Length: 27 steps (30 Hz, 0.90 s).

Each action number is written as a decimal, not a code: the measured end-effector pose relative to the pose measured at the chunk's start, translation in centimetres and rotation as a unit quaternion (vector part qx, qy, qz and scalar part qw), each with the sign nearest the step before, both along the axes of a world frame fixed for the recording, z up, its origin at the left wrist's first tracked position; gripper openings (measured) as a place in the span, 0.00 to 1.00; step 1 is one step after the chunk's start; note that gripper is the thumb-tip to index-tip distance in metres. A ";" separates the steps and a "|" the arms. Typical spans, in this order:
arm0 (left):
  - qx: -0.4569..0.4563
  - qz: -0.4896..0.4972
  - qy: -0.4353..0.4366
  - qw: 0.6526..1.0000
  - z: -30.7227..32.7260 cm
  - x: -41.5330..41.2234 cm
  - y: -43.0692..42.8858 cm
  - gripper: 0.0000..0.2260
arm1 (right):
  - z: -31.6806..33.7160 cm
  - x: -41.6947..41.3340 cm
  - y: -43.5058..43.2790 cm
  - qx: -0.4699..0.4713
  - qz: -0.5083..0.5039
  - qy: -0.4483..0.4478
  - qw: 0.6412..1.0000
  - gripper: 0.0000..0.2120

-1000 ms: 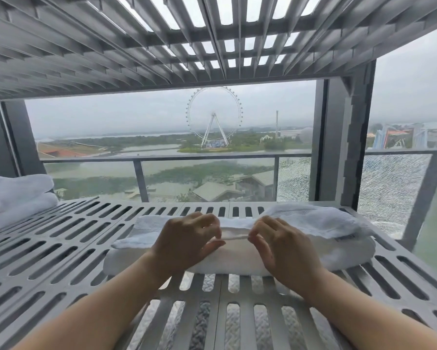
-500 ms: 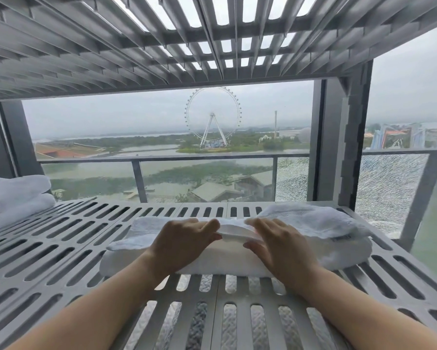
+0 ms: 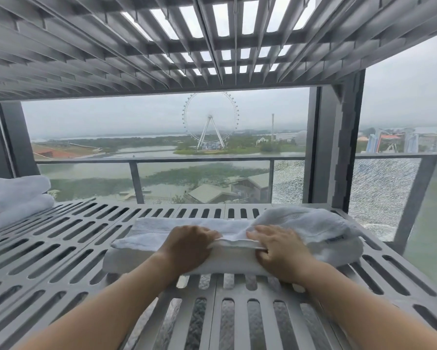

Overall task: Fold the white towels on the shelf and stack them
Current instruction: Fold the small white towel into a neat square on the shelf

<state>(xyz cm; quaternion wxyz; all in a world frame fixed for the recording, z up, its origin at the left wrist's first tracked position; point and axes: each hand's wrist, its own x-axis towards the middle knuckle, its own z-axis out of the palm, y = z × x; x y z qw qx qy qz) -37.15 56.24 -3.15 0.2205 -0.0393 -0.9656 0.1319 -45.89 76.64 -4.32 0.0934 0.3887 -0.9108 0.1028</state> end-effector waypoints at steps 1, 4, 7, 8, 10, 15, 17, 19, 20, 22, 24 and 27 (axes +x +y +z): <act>-0.013 0.006 -0.001 1.000 -0.1 0.1 0.2 0.18 | 0.2 0.2 0.1 -0.004 0.000 -0.005 1.000 0.24; -0.033 0.014 -0.012 0.999 -0.2 0.9 1.0 0.18 | 0.7 1.2 0.8 -0.022 0.008 -0.003 1.000 0.24; -0.038 0.003 -0.009 0.999 -0.3 2.7 1.6 0.17 | 0.9 3.0 1.7 -0.060 0.003 0.012 0.998 0.17; -0.039 0.001 -0.007 0.999 -0.4 3.4 1.7 0.16 | 0.8 3.8 2.1 -0.068 -0.002 0.022 0.997 0.14; -0.040 0.002 -0.006 0.999 -0.6 5.0 2.0 0.17 | 0.7 5.6 2.7 -0.081 -0.009 0.042 0.996 0.13; 0.011 -0.010 -0.003 1.000 -0.5 10.3 3.5 0.17 | 0.4 10.7 4.2 -0.095 -0.033 0.083 0.991 0.17; 0.035 -0.016 -0.002 0.999 -0.5 12.8 4.1 0.16 | 0.2 12.9 4.9 -0.109 -0.036 0.097 0.989 0.18; 0.046 -0.018 -0.009 0.999 -0.6 15.1 4.6 0.16 | 0.0 14.9 5.6 -0.116 -0.039 0.109 0.987 0.19; 0.049 -0.019 -0.013 0.999 -0.6 16.0 4.8 0.16 | -0.1 15.8 5.9 -0.120 -0.041 0.111 0.986 0.20; 0.081 -0.028 -0.016 0.996 -0.5 17.7 5.0 0.16 | -0.2 17.4 6.3 -0.135 -0.044 0.107 0.984 0.21; 0.120 -0.050 -0.003 0.992 -0.2 19.2 5.1 0.15 | -0.2 18.6 6.7 -0.161 -0.045 0.109 0.980 0.20; 0.127 -0.097 0.041 0.986 0.1 20.7 4.8 0.10 | 0.0 19.3 7.6 -0.191 -0.055 0.134 0.971 0.16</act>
